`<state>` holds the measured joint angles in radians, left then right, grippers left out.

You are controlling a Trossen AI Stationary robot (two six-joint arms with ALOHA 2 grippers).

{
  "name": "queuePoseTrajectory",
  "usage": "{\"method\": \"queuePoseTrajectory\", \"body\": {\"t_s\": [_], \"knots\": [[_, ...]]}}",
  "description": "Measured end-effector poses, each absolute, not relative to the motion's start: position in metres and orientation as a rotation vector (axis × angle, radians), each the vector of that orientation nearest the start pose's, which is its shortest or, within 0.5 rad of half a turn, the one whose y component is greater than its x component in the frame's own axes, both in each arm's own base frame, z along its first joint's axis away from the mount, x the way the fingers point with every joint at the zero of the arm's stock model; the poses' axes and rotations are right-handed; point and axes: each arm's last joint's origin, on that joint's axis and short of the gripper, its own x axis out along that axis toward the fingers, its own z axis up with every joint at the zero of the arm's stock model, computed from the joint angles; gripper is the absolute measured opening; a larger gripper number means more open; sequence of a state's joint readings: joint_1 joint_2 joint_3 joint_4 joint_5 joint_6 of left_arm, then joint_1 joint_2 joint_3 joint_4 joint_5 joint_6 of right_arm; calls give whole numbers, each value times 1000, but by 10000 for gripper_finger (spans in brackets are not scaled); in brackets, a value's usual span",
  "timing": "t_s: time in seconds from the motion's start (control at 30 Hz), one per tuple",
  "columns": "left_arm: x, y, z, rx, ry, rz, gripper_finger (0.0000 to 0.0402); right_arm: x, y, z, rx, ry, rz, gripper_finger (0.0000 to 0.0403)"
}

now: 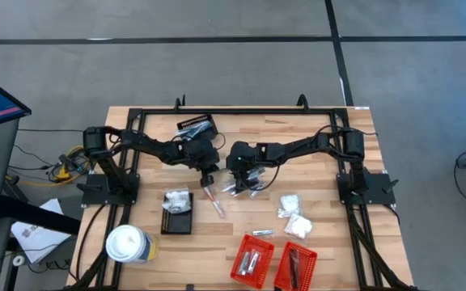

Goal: Pick & Place Travel size toiletries
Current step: Put the black hair brush into the right red bin

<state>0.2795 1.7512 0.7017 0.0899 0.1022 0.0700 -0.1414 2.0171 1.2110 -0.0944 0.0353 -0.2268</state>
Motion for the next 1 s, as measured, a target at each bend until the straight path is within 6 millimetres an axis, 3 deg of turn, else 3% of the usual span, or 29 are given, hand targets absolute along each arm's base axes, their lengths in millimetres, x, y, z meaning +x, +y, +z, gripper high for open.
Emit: {"method": "queuePoseTrajectory", "body": {"t_s": [0.2, 0.3, 0.47, 0.67, 0.83, 1.0], "knots": [[287, 78, 102, -115, 941, 126, 2, 401, -63, 129, -139, 931, -78, 176], [288, 78, 102, -119, 935, 117, 2, 404, -65, 118, -127, 954, -77, 180], [288, 78, 103, -122, 930, 110, 2, 426, -69, 104, -121, 1024, -62, 189], [285, 78, 101, -134, 943, 98, 2, 435, -70, 105, -105, 1089, -43, 184], [284, 79, 100, -124, 937, 92, 2, 434, -69, 110, -108, 1083, -49, 139], [285, 79, 101, -127, 920, 77, 2, 434, -66, 110, -111, 1098, -41, 47]]}}
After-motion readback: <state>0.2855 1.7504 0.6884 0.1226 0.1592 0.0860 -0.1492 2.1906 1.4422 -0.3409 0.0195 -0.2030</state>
